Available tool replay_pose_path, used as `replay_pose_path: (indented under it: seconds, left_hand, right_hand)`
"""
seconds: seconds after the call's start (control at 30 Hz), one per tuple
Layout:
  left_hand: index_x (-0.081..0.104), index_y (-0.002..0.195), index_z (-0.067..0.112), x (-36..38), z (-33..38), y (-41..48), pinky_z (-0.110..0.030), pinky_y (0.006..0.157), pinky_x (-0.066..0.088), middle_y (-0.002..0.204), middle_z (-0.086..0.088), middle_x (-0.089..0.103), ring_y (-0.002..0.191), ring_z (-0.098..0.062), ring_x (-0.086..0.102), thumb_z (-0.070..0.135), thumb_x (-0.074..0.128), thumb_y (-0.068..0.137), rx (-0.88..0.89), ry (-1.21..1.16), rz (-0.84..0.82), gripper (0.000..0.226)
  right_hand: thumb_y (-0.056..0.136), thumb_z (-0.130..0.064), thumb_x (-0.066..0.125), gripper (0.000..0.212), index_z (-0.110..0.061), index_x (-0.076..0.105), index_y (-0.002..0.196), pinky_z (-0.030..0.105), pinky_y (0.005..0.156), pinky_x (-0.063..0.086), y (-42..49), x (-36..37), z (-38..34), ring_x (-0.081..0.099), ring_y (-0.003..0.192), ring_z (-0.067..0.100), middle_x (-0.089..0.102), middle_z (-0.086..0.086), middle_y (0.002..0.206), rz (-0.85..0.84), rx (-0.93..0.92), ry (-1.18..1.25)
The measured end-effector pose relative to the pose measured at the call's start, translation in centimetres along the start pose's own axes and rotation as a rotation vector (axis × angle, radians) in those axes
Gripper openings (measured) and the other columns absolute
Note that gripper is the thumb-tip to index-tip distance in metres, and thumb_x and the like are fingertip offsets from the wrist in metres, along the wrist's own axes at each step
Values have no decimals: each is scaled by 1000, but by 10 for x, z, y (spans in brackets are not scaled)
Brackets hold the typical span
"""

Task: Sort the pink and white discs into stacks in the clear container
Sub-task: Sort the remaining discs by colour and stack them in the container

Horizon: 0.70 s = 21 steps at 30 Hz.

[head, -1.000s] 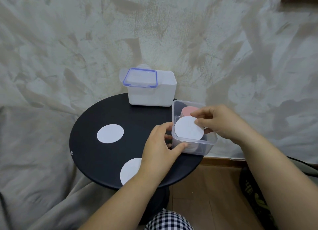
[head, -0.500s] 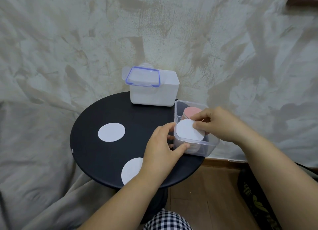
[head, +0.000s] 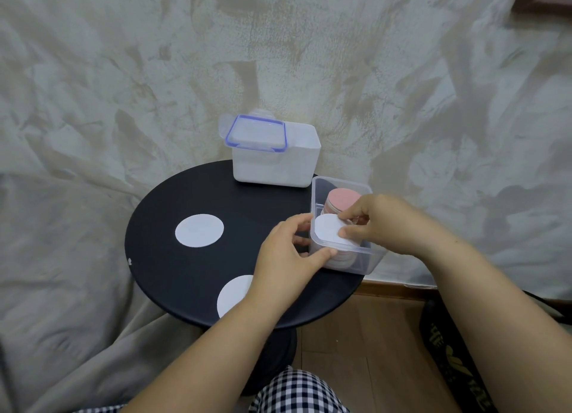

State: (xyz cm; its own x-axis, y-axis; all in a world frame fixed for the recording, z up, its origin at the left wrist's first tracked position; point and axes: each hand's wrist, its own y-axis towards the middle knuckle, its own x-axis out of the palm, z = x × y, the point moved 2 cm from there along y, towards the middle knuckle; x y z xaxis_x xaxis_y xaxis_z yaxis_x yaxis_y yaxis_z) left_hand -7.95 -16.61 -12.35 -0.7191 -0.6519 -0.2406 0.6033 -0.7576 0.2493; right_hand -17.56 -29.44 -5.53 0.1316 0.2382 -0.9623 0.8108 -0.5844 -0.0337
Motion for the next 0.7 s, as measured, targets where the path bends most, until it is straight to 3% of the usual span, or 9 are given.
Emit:
replay_pose_path:
  seconds: [0.1, 0.2, 0.3, 0.37, 0.43, 0.53, 0.63, 0.7]
  left_hand:
    - [55, 113, 37, -8, 6, 2, -11, 79, 49, 112, 17, 61, 96, -2, 61, 19, 76, 74, -48, -69, -66, 47]
    - [55, 120, 29, -32, 14, 10, -3, 75, 45, 114, 13, 60, 98, 1, 59, 15, 70, 80, -46, -33, -21, 44]
    - [62, 110, 30, -66, 17, 14, -1, 75, 42, 110, 15, 64, 95, 10, 57, 16, 60, 88, -11, 79, 76, 26]
    - [64, 111, 29, -92, 10, 13, -3, 81, 38, 112, 16, 63, 99, 7, 55, 20, 56, 90, -5, 277, 136, 24]
    - [60, 119, 27, -114, -6, 9, -17, 95, 35, 124, 11, 57, 116, -7, 50, 25, 53, 92, -26, 558, 128, 28]
    - [47, 133, 22, -129, -35, -2, -31, 112, 19, 147, 2, 37, 139, -18, 26, 34, 47, 94, -90, 890, -60, 41]
    - [43, 137, 25, -133, -47, -20, -31, 115, 9, 152, 6, 29, 142, -15, 17, 46, 40, 94, -45, 952, -122, 48]
    - [48, 133, 25, -135, -47, -28, -30, 114, 11, 149, 6, 35, 141, -14, 23, 62, 25, 82, 13, 921, -109, 67]
  right_hand:
    - [82, -27, 66, 24, -15, 70, 103, 35, 85, 47, -1, 2, -1, 59, 96, 21, 66, 3, 104, 94, -45, 22]
    - [84, -20, 66, 20, -20, 70, 103, 32, 93, 45, -7, 0, -5, 56, 105, 14, 62, -3, 112, 293, -117, 189]
    - [85, -15, 65, 15, -28, 69, 92, 29, 89, 50, -19, 1, -26, 59, 97, 6, 64, -13, 98, 421, -223, 408]
    - [84, -14, 65, 16, -27, 70, 91, 29, 87, 51, -26, 11, -47, 58, 94, 2, 62, -22, 91, 393, -321, 455]
    - [84, -18, 65, 14, -23, 71, 95, 29, 86, 50, -31, 28, -67, 58, 94, 1, 65, -18, 93, 318, -435, 440]
    - [82, -32, 64, 27, -23, 67, 108, 25, 94, 43, -35, 59, -93, 54, 104, 1, 64, -10, 109, 154, -577, 367]
    - [74, -46, 71, 61, -30, 51, 130, 20, 107, 27, -36, 89, -103, 34, 125, 2, 45, -11, 136, -34, -595, 203]
    - [71, -46, 73, 69, -31, 47, 133, 21, 108, 27, -36, 101, -101, 30, 129, 4, 41, -11, 140, -28, -594, 149]
